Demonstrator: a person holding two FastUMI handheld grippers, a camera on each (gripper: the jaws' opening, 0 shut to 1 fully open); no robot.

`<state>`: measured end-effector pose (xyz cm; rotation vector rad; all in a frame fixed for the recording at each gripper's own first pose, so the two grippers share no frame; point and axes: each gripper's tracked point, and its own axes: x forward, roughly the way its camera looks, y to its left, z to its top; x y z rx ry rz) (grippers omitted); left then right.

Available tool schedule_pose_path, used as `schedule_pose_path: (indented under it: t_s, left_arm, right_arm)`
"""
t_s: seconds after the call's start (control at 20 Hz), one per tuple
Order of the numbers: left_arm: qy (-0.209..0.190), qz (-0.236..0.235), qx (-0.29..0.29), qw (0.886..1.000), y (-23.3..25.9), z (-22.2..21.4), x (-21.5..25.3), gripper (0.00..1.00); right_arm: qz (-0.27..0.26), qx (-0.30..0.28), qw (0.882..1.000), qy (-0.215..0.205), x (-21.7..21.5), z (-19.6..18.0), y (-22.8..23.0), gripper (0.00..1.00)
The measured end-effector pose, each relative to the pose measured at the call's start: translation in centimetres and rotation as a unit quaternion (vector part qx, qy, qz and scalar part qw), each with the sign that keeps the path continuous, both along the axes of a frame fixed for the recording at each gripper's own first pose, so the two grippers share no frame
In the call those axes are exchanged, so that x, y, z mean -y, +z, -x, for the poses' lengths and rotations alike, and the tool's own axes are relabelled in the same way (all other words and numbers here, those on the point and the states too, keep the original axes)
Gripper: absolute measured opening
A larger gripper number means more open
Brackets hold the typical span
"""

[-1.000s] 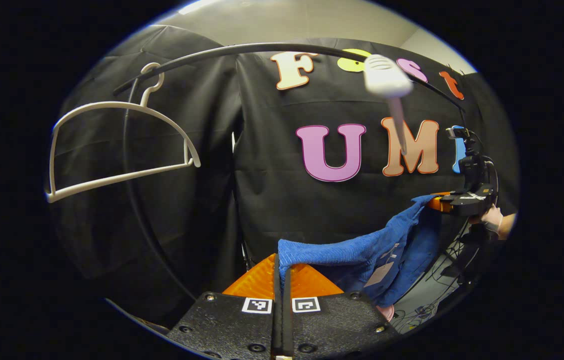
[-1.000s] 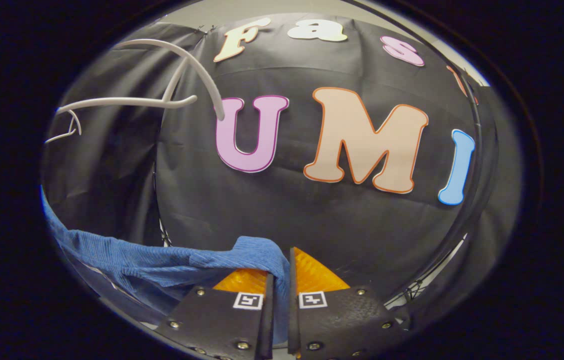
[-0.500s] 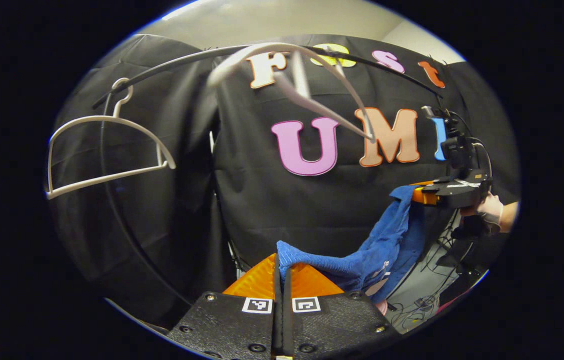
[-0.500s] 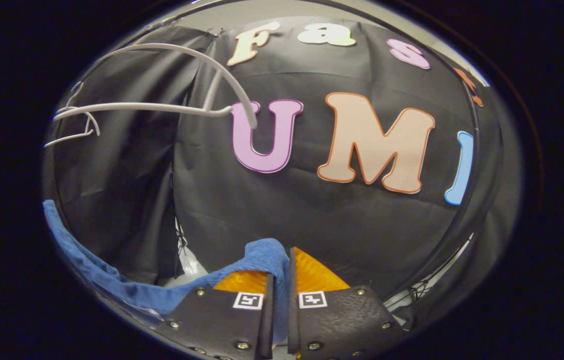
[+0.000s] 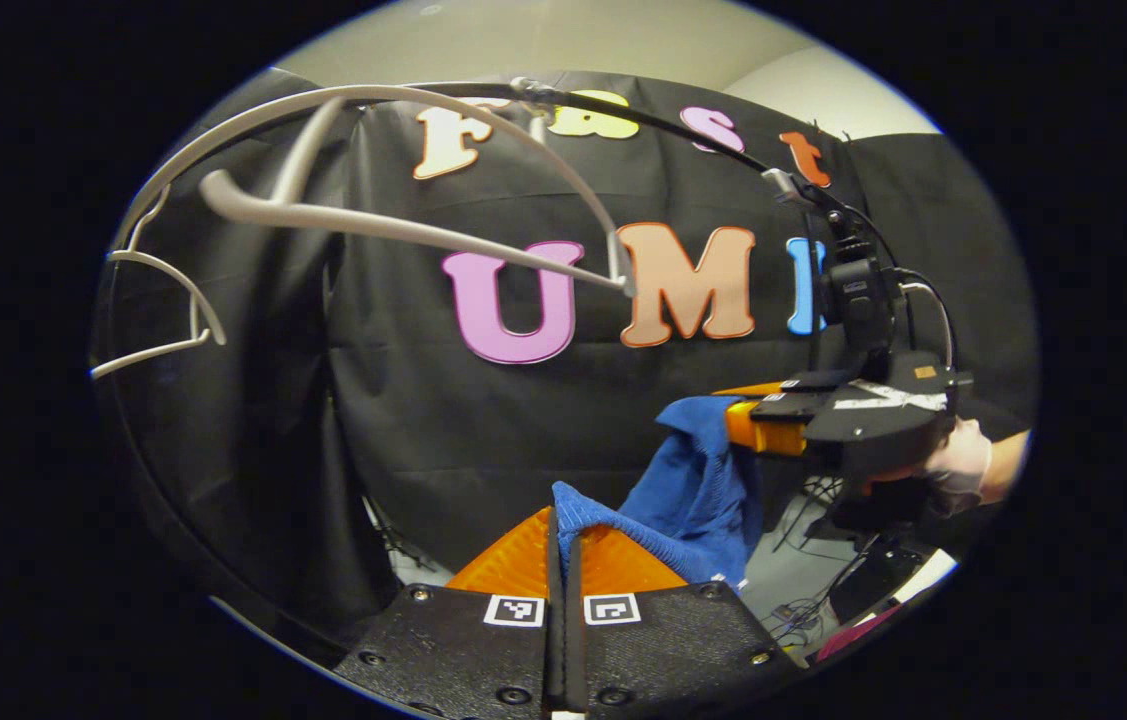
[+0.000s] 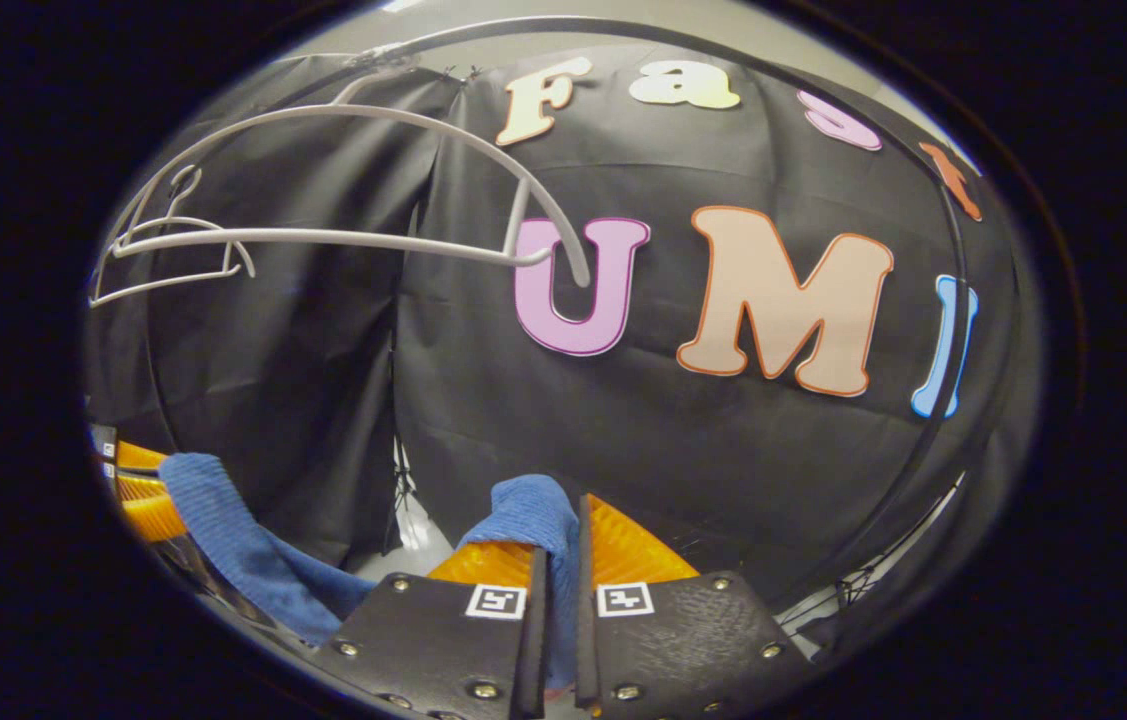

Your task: Grasp the clothes on the hanger with both hands and then place them into the laundry hamper below.

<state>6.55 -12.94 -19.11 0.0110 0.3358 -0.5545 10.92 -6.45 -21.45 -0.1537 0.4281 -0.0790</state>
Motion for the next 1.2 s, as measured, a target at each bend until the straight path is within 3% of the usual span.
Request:
schedule_pose_path:
  t_s: [0.25,0.6,0.85,1.2]
  left_arm:
    - [-0.043,0.017,0.01,0.999,0.7,-1.4,3.7,0.0]
    - [-0.023,0.086,-0.017,0.996,0.4,-4.7,5.6,0.01]
    - [-0.042,0.079,-0.031,0.996,-1.0,-5.0,6.0,0.01]
    - [-0.045,0.057,-0.082,0.994,-6.4,-5.5,6.4,0.01]
  right_arm:
    - [-0.006,0.004,1.0,0.008,-0.6,0.4,0.5,0.12]
    - [-0.015,0.013,1.0,-0.014,0.5,0.4,1.5,0.14]
    - [-0.018,-0.003,0.999,-0.027,1.1,0.7,0.4,0.13]
    - [-0.041,-0.051,0.997,-0.047,0.9,2.3,-4.7,0.12]
